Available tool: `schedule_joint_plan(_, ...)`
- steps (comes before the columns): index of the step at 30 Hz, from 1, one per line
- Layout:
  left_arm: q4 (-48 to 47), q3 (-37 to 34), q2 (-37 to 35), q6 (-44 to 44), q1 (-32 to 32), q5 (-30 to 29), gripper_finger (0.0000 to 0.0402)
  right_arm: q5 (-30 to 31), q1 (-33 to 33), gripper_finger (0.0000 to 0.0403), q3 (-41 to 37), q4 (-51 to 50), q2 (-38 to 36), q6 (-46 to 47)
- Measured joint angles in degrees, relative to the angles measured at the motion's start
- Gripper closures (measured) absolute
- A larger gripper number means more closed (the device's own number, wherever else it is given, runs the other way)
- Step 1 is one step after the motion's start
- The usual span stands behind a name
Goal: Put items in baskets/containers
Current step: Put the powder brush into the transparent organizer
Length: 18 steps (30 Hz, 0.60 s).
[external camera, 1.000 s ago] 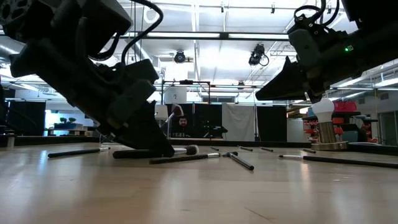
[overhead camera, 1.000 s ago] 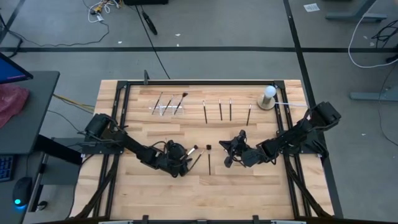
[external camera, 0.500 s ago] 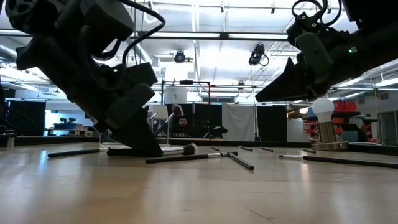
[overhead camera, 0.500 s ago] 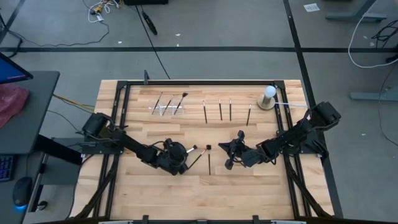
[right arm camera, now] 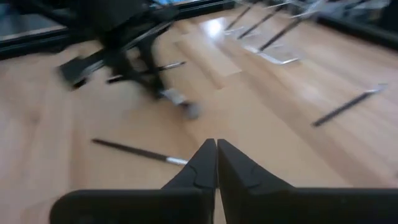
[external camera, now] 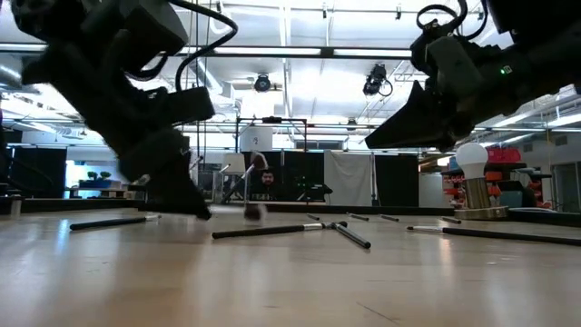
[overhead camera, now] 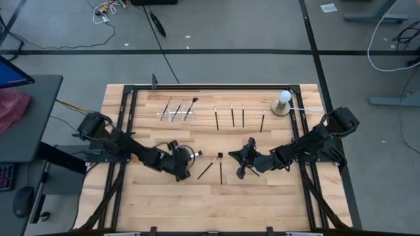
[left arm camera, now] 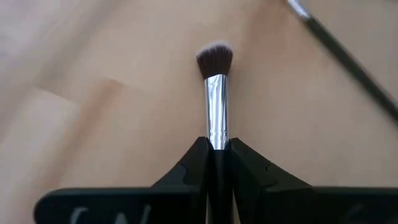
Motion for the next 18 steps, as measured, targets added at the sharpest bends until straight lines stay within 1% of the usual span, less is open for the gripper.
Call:
schedule_joint_plan(2,6.96,-3.68,-3.22,2.75,2.30,0.52,0.0356,-3.32,-0.66,0.0383,0.00,0.51,0.02,-0.74)
schedule_joint_plan(4,17.27,-7.95,-5.60,6.23,4.49,2.23,0.0356,-5.73,-1.25,0.0378,0.04,1.67,0.57,-1.93)
schedule_joint_plan(7,36.87,-14.38,-6.79,11.01,7.19,7.62,0.0356,-8.05,-2.41,0.0365,0.04,5.22,2.82,-4.18)
schedule_joint_plan(9,50.02,-17.04,-6.84,13.61,8.25,11.99,0.0356,-10.23,-3.57,0.0351,0.10,9.12,4.82,-4.83)
schedule_joint_plan(10,54.97,-17.67,-6.59,14.83,8.53,14.23,0.0356,-11.34,-4.20,0.0343,0.34,11.54,6.01,-5.18)
schedule_joint_plan(11,58.17,-17.99,-6.39,15.79,8.59,16.01,0.0356,-12.09,-4.74,0.0334,0.32,14.14,6.95,-5.91)
schedule_joint_plan(13,61.66,-17.89,-6.31,17.68,8.33,18.51,0.0356,-13.26,-5.71,0.0315,1.02,20.82,9.88,-8.60)
schedule_joint_plan(16,62.49,-16.09,-6.33,19.17,7.71,19.60,0.0356,-13.87,-6.42,0.0287,3.09,29.84,13.67,-14.45)
schedule_joint_plan(18,61.93,-15.04,-6.33,19.98,7.13,19.58,0.0356,-14.05,-6.52,0.0270,4.89,34.17,15.35,-18.61)
